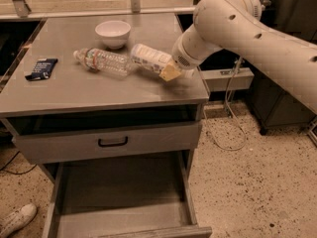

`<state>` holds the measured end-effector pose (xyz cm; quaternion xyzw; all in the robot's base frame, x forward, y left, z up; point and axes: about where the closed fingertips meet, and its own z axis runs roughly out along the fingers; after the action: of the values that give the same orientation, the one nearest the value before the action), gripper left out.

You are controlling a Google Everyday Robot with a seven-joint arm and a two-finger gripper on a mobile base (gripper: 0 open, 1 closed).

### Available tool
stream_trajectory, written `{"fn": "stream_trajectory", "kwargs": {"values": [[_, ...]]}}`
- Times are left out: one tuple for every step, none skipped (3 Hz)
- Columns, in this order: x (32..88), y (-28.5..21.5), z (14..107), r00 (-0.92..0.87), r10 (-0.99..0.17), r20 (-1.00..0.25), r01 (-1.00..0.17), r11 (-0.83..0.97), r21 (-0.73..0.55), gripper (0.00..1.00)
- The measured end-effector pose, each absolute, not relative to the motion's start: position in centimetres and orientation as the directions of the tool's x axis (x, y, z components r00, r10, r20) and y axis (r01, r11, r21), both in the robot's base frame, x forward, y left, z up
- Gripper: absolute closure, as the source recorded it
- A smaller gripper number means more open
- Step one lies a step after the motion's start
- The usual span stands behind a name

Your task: Pick blue plastic bottle from middle drawer and place on counter

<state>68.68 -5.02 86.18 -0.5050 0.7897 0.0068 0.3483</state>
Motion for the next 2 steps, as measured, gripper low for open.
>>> {"fn": "stream_trajectory", "kwargs": {"values": [[69.13,-5.08,85.29,-0.248,-0.799,-0.548,-0.814,0.478,-0.33,1.0],[69.08,-5.03,84.56,-0.252,-0.803,-0.54,-0.822,0.472,-0.318,1.0]]}}
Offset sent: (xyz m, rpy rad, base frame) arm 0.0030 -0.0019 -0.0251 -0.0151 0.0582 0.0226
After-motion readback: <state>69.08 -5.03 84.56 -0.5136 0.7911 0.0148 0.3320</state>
